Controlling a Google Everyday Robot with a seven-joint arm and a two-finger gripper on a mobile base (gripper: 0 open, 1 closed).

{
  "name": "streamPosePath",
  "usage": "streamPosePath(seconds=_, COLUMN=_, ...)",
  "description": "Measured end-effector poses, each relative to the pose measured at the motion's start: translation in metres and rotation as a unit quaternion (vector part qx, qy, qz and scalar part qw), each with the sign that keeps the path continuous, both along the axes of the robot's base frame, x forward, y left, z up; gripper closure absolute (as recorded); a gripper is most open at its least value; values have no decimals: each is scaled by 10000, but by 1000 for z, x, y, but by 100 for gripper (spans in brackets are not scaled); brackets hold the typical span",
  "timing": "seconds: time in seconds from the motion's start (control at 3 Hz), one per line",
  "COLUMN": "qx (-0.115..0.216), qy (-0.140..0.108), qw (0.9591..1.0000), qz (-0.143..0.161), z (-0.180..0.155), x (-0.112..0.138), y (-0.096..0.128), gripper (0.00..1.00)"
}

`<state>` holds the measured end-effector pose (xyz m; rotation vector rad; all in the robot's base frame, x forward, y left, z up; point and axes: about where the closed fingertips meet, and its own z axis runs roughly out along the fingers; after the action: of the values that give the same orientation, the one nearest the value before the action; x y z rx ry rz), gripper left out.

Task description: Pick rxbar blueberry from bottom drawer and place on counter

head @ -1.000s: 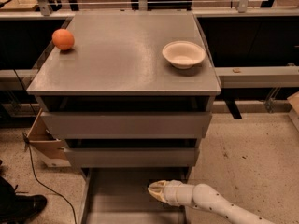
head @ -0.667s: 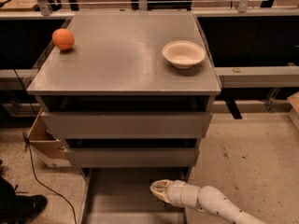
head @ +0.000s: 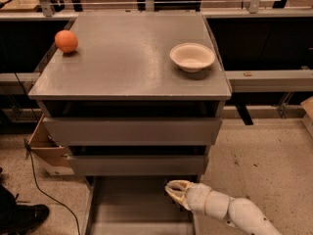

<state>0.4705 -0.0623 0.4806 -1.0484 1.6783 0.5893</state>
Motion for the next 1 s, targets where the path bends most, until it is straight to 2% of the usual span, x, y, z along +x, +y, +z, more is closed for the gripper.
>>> streamPosePath(seconds=0.33, qx=-39, qy=-597, qw=9982, qz=-35, z=68, x=2, y=-12, gripper=100)
streamPosePath(seconds=0.67, qx=-56, qy=-1404, qw=9901, qz=-42, z=155, x=6, y=-14, gripper=100)
streamPosePath(seconds=1.0, qx=-56, qy=-1404, qw=9901, qz=-42, z=155, x=6, y=-14, gripper=100)
